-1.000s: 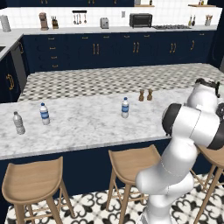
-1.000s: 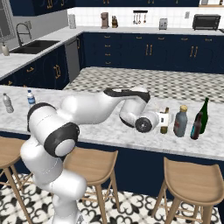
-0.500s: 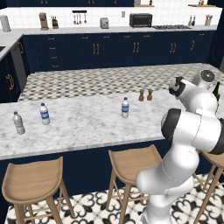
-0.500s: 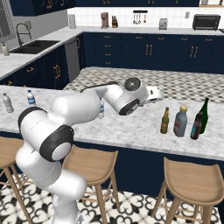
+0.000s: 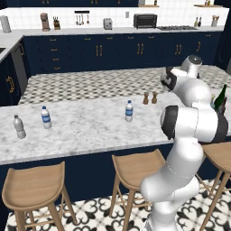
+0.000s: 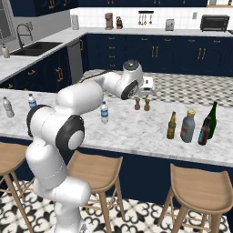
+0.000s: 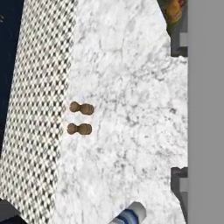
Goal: Move the plastic bottles in the middle to the plastics group, and the glass bottles in the middle to the glass group.
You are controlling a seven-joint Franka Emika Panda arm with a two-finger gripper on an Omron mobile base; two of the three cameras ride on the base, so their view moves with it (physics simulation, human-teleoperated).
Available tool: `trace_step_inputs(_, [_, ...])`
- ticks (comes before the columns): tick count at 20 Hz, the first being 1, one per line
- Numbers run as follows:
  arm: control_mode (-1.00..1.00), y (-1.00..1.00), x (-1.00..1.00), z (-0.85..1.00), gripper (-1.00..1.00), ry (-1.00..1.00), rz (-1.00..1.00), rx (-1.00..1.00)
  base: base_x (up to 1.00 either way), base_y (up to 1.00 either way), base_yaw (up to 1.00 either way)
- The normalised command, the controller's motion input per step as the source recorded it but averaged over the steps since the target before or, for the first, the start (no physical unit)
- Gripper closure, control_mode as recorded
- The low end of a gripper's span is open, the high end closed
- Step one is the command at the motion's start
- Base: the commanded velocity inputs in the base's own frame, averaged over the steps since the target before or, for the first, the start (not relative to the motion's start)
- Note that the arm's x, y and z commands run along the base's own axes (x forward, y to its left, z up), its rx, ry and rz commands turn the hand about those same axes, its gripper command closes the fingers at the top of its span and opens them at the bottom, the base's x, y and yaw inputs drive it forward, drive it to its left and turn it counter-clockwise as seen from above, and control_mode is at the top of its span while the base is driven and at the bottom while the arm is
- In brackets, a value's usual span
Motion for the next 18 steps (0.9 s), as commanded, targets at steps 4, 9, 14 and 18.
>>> trace_step_inputs(4, [-1.0, 0.77, 0.14, -0.03, -1.0, 0.07, 0.07, 0.2, 0.0, 0.0, 0.0])
trace_step_inputs(9, [-1.0, 0.98, 0.0, 0.0, -1.0, 0.28, 0.03, 0.0, 0.0, 0.0, 0.0])
trace_step_inputs(14, [-1.0, 0.99, 0.0, -0.02, -1.0, 0.35, 0.03, -0.06, 0.0, 0.0, 0.0])
trace_step_inputs(18, [-1.0, 0.87, 0.04, -0.59, -1.0, 0.13, 0.02, 0.0, 0.0, 0.0, 0.0])
